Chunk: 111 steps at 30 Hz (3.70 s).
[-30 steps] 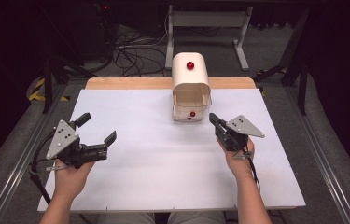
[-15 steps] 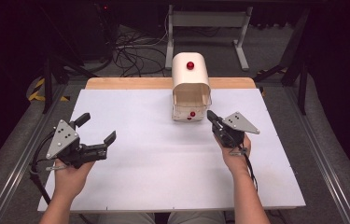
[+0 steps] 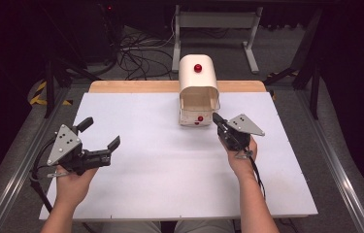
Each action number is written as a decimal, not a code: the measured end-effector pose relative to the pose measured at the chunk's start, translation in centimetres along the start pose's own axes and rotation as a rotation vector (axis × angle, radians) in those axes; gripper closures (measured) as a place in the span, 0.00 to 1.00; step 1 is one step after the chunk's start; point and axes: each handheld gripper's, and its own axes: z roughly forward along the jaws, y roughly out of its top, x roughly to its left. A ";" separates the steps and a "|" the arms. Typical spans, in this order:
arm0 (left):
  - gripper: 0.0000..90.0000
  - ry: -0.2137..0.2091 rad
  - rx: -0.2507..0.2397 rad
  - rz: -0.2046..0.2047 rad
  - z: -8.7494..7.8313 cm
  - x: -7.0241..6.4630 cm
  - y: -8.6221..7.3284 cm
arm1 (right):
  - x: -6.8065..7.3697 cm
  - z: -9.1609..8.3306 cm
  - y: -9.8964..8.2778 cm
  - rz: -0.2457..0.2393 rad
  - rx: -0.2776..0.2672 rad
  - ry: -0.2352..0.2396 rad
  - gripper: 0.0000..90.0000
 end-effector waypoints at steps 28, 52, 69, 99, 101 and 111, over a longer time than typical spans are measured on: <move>0.03 0.001 -0.003 -0.002 0.0 0.0 0.1 | 0.5 1.1 -0.1 0.002 0.000 -0.004 1.00; 0.03 -0.002 -0.006 -0.004 -0.1 0.0 0.2 | 0.6 1.7 0.1 -0.006 0.002 -0.031 1.00; 0.03 -0.005 -0.008 -0.003 0.0 0.1 0.2 | 0.7 2.2 0.2 -0.014 0.004 -0.053 1.00; 0.03 0.002 -0.009 -0.009 -0.2 0.3 0.1 | 0.7 3.2 0.5 -0.014 0.009 -0.072 1.00; 0.03 0.002 -0.011 -0.009 -0.2 0.3 0.2 | 0.8 3.3 0.5 -0.018 0.012 -0.075 1.00; 0.03 0.001 -0.012 -0.011 -0.2 0.3 0.1 | 0.8 3.7 0.6 -0.011 0.013 -0.082 1.00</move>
